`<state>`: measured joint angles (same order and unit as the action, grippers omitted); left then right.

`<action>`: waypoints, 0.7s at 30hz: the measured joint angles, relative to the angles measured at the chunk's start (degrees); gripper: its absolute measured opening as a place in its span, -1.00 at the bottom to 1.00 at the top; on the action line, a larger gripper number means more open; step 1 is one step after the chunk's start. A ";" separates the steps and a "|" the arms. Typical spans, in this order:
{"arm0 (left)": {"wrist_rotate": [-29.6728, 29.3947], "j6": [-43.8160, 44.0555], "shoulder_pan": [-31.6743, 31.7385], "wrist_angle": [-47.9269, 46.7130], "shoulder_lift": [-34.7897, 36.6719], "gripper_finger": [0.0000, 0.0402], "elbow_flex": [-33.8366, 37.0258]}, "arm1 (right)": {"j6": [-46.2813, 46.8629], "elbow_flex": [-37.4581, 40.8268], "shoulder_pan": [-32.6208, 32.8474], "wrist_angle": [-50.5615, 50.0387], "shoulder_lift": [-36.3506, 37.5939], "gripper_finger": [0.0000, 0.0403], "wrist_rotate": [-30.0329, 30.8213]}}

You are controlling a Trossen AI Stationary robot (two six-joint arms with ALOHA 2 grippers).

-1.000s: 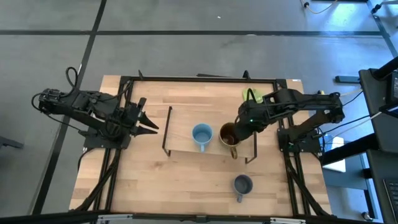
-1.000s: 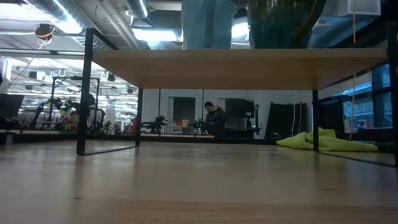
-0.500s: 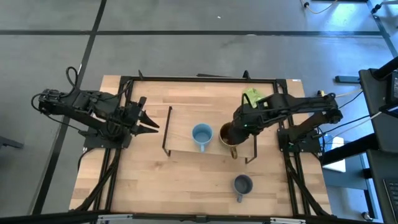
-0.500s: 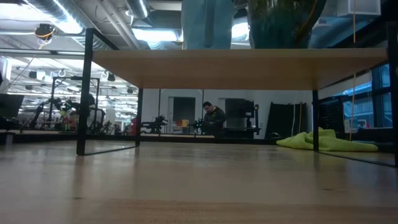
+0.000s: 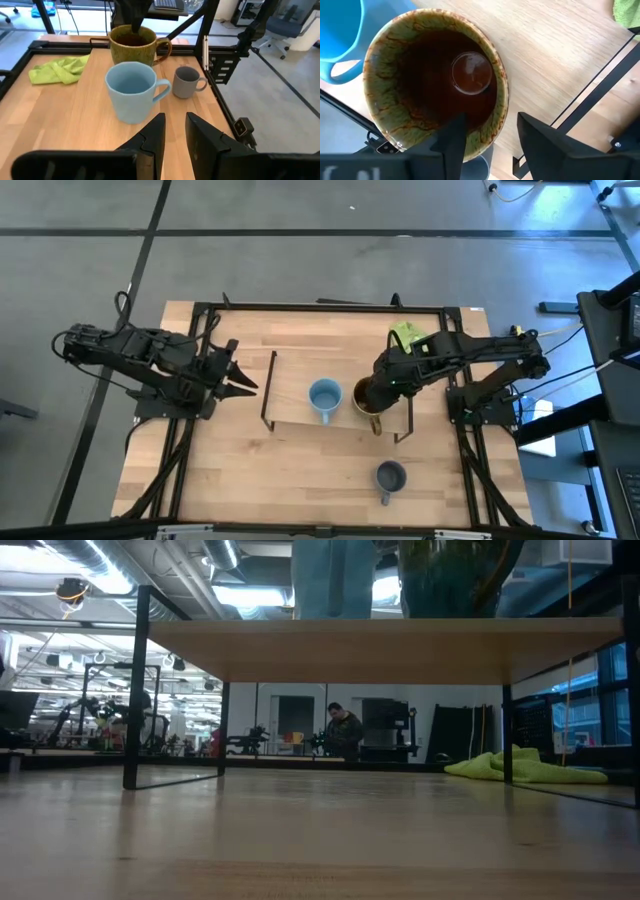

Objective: Stack small to large cups/mugs on shelf
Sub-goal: Adjust the mugs on the shelf

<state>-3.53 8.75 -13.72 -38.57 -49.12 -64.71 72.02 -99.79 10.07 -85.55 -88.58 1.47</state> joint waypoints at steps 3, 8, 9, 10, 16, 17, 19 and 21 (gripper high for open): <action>0.02 0.09 0.00 0.38 0.00 -0.65 0.42 | 0.00 0.00 -0.01 -0.18 0.00 -0.22 0.00; 0.00 -0.41 0.00 1.38 0.00 -0.65 0.44 | -0.03 0.00 -0.02 -0.55 0.00 -0.43 0.00; 0.00 -0.47 0.00 1.34 0.02 -0.65 0.44 | -0.01 0.00 -0.02 -0.55 0.00 -0.47 0.00; 0.01 -0.48 0.01 1.33 0.02 -0.65 0.44 | -0.01 0.00 -0.02 -0.55 0.00 -0.52 0.00; 0.00 -0.39 0.00 1.31 0.00 -0.65 0.44 | -0.03 0.00 -0.02 -0.48 0.00 -0.72 0.20; 0.00 -0.39 0.01 1.33 0.00 -0.65 0.44 | -0.05 0.00 -0.04 -0.46 0.00 -0.75 0.20; 0.00 -0.37 0.00 1.32 0.00 -0.65 0.44 | -0.05 0.00 -0.03 -0.48 0.00 -0.77 0.20; 0.00 -0.34 -0.01 1.31 0.00 -0.65 0.44 | -0.07 0.00 0.00 -0.46 0.00 -0.78 0.20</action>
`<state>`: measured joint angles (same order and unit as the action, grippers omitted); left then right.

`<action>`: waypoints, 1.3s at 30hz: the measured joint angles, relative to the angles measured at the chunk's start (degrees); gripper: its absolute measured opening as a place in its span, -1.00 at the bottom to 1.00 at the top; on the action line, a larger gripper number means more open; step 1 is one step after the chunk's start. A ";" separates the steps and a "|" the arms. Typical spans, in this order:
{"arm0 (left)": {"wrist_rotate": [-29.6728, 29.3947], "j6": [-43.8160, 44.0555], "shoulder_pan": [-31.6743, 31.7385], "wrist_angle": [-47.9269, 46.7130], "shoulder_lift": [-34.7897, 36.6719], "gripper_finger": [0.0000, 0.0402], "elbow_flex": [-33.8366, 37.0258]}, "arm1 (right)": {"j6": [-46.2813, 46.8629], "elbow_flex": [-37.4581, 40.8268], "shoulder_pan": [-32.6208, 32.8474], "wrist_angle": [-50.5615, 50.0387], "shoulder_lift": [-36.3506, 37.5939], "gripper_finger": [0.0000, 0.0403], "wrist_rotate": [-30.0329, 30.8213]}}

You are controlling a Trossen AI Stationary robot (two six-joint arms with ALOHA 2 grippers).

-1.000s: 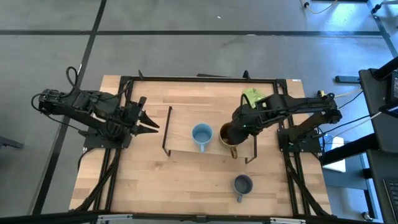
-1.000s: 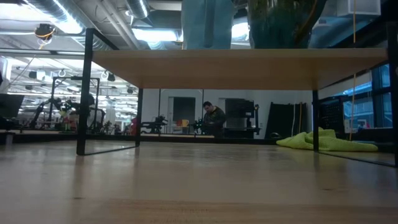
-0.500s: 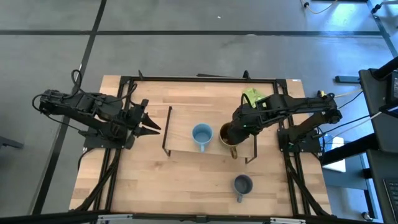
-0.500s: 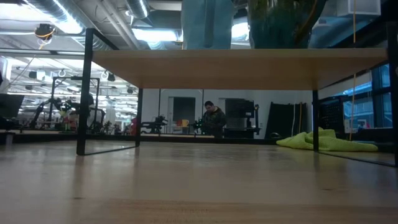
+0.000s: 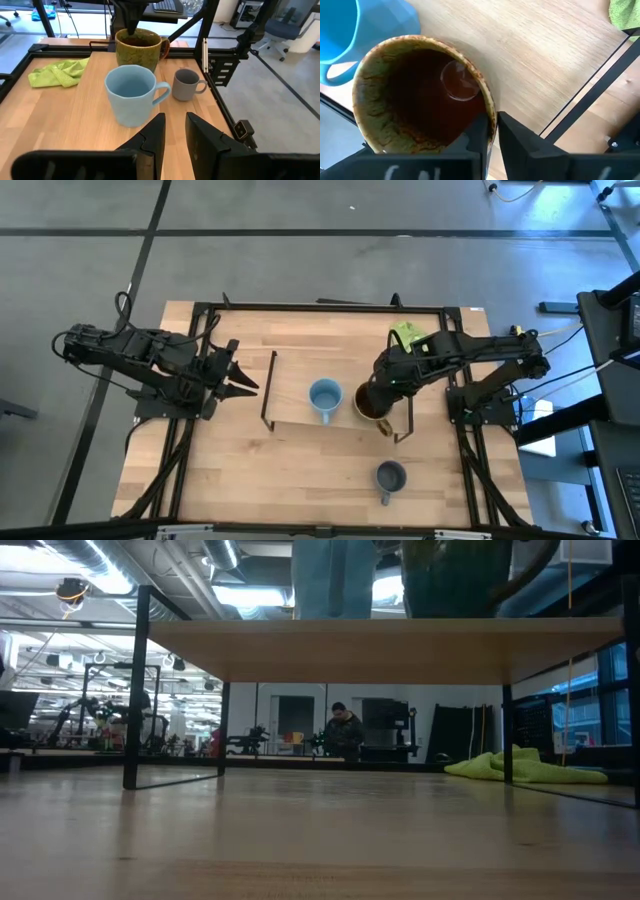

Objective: Stack small to large cups/mugs on shelf
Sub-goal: Adjust the mugs on the shelf

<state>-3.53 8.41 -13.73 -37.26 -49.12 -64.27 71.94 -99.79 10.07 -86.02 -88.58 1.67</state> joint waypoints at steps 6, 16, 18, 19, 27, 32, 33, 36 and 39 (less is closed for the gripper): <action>0.00 0.21 -0.01 0.00 0.00 -0.65 0.00 | -0.13 0.00 0.00 -0.06 0.00 -0.79 0.20; 0.00 0.21 0.00 -0.02 0.00 -0.65 0.00 | -0.15 0.00 0.00 -1.64 0.15 -0.79 1.36; 0.00 0.21 0.01 -0.02 0.00 -0.65 0.00 | -0.15 0.00 0.00 -1.64 0.22 -0.79 1.71; 0.00 0.21 0.02 -0.02 0.00 -0.65 0.00 | -0.15 0.00 0.00 -1.64 0.23 -0.79 1.74; 0.00 0.19 0.00 -0.04 0.00 -0.65 0.00 | -0.17 -0.02 0.00 -1.55 0.24 -0.79 1.86; 0.00 0.40 0.01 -0.04 0.00 -0.65 0.00 | -0.19 -0.02 0.00 -1.63 0.25 -0.79 2.30; 0.00 0.42 0.01 -0.04 0.00 -0.65 0.00 | -0.20 -0.02 0.00 -1.62 0.36 -0.79 2.63; 0.00 0.45 0.00 -0.07 0.00 -0.65 0.00 | -0.24 -0.02 0.00 -1.69 0.84 -0.79 3.15; 0.00 0.48 -0.01 -0.09 0.02 -0.65 0.00 | -0.20 -0.02 0.00 -1.49 1.34 -0.79 3.49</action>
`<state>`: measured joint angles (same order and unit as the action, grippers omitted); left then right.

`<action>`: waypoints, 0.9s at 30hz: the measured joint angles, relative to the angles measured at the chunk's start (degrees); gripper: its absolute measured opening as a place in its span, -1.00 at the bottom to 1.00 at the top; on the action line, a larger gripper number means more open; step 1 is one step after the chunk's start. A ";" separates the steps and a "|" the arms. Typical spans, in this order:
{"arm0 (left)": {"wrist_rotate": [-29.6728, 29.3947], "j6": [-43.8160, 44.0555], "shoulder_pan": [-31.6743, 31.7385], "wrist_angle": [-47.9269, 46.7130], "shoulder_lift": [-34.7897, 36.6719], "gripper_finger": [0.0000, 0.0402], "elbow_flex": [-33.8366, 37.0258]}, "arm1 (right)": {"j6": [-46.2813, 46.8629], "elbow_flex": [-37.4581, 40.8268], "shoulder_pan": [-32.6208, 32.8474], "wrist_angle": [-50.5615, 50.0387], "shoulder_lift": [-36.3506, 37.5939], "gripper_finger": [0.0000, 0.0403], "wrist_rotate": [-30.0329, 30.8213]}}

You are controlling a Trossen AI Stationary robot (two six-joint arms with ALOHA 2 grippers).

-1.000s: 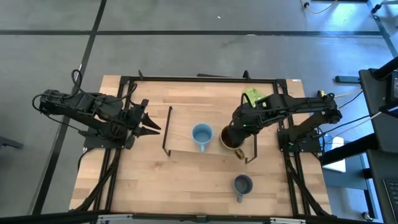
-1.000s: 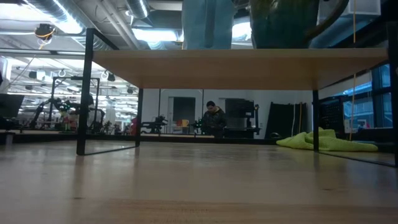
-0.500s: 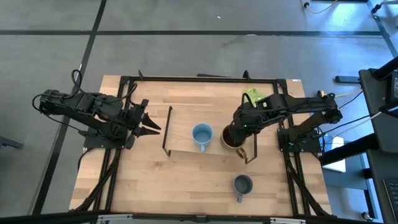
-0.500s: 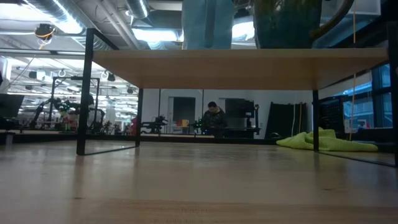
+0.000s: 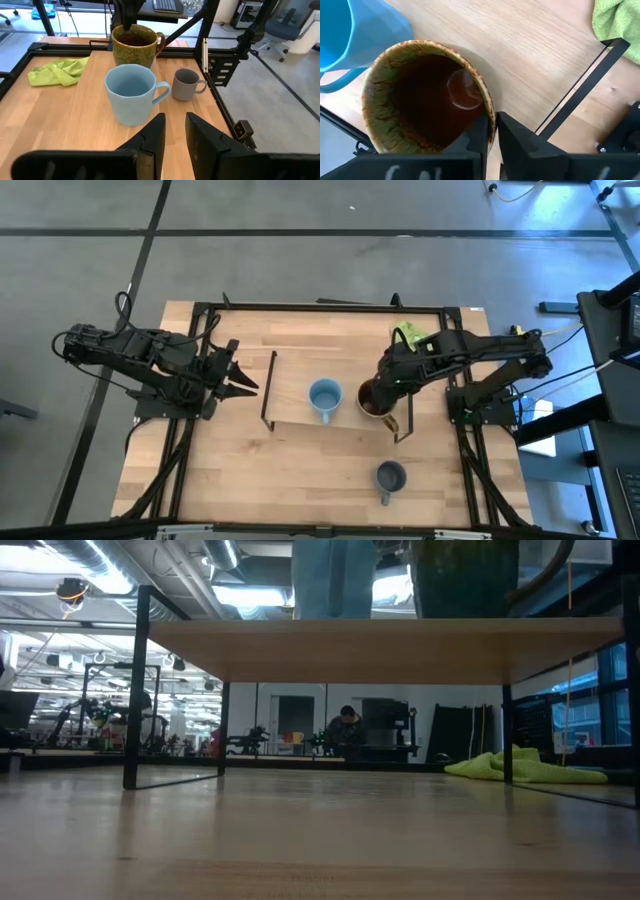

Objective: Stack small to large cups/mugs on shelf
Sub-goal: Adjust the mugs on the shelf

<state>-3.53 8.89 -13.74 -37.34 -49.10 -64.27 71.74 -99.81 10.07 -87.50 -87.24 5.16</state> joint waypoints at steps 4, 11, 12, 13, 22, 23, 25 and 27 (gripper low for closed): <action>0.00 0.08 0.02 -0.15 -0.02 -0.65 0.02 | 0.05 0.00 0.00 0.08 0.33 -0.79 0.30; 0.00 1.24 0.00 -0.32 -0.02 -0.65 0.02 | 0.21 0.00 0.00 -0.47 0.35 -0.79 -0.72; 0.00 1.24 0.00 -0.42 -0.02 -0.65 0.02 | 0.22 0.00 0.00 -0.55 0.37 -0.79 -0.92; 0.00 1.25 0.00 -0.44 -0.02 -0.65 0.02 | 0.22 0.00 0.00 -0.57 0.37 -0.79 -1.02; 0.00 1.27 0.00 -0.41 -0.02 -0.65 0.02 | 1.32 0.00 0.02 -1.98 0.39 -0.79 -2.66; 0.00 1.27 0.00 -0.41 -0.02 -0.65 0.02 | 1.48 0.00 0.06 -2.13 0.39 -0.79 -2.71; 0.00 1.27 0.00 -0.41 -0.01 -0.65 0.02 | 1.68 0.00 0.36 -2.34 0.39 -0.79 -2.88; 0.00 1.27 0.00 -0.41 -0.01 -0.65 0.02 | 1.73 -0.02 0.39 -2.33 0.43 -0.79 -3.26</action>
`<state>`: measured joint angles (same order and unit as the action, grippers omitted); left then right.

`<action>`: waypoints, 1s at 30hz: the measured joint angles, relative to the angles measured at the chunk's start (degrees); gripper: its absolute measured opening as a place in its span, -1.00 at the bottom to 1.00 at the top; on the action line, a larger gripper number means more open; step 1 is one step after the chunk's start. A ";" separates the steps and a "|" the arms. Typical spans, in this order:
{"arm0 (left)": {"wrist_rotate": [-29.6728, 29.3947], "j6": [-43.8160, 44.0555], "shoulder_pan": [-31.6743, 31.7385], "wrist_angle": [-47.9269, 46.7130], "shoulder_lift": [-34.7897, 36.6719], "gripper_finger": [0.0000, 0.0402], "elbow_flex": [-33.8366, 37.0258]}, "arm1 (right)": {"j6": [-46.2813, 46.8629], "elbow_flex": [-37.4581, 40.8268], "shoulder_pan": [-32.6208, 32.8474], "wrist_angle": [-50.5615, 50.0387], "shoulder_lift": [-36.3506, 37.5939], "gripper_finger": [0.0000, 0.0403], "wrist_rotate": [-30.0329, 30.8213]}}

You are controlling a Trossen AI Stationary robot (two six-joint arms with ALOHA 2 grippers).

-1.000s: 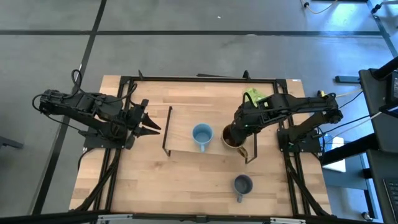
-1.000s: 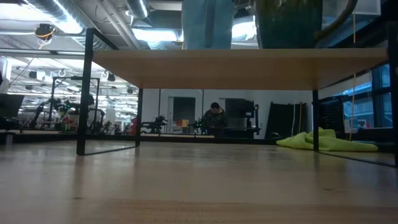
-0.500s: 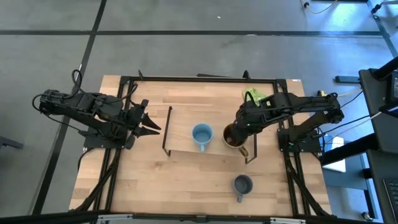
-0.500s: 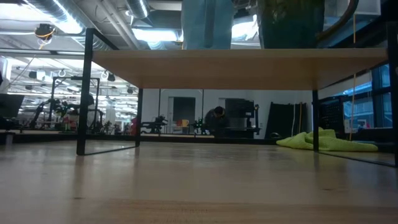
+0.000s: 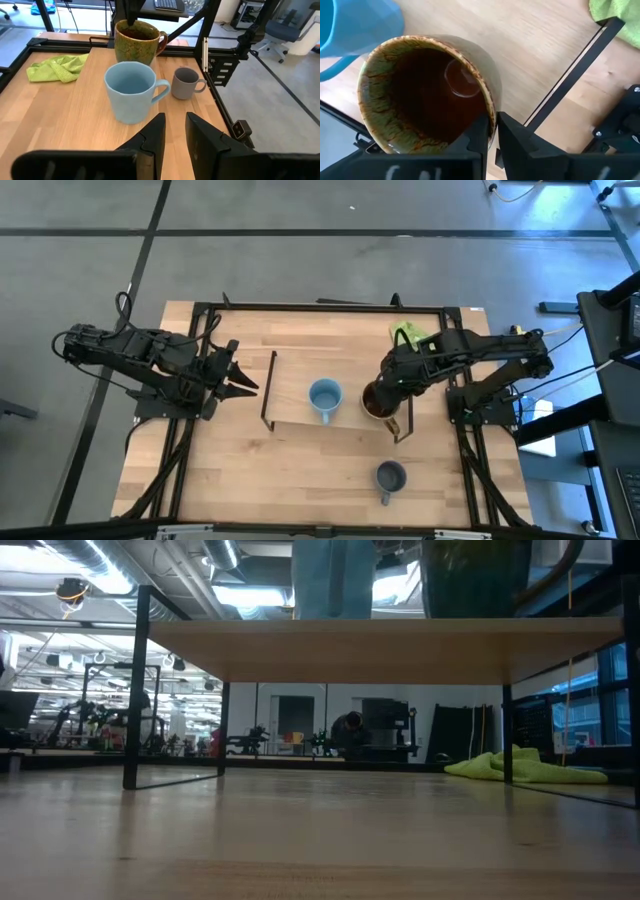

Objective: Stack small to large cups/mugs on shelf
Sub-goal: Adjust the mugs on the shelf

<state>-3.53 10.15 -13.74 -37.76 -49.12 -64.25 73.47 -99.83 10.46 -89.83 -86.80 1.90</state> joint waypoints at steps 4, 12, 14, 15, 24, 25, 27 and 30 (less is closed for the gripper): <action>0.00 0.00 0.00 0.02 0.00 -0.65 0.00 | 0.22 -0.01 0.29 0.32 0.00 -0.79 -0.49; 0.00 -0.02 -0.01 0.02 -0.01 -0.65 0.00 | 0.46 -0.02 0.70 0.39 0.00 -0.74 -0.16; 0.01 -0.02 -0.04 0.02 0.01 -0.65 0.00 | 0.46 -0.02 0.70 0.34 0.00 -0.68 0.34; 0.00 -0.02 -0.04 0.02 -0.01 -0.65 0.00 | 0.44 -0.02 0.68 0.34 0.00 -0.65 0.41; 0.02 -0.02 -0.04 0.02 -0.01 -0.65 0.00 | 0.04 -0.04 0.68 0.45 0.00 -0.42 1.46; 0.02 -0.02 -0.04 0.02 0.01 -0.65 0.00 | 0.01 -0.04 0.68 0.45 0.00 -0.40 1.48; 0.02 -0.02 -0.04 0.02 0.00 -0.65 0.00 | -0.12 -0.03 0.68 0.37 0.00 -0.39 1.85; 0.05 -0.02 -0.07 0.02 -0.01 -0.65 0.00 | -0.18 -0.04 0.68 0.10 0.26 -0.39 3.01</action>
<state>-3.48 10.13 -13.80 -37.74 -49.12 -64.25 73.30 -99.88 11.14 -89.73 -86.54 4.91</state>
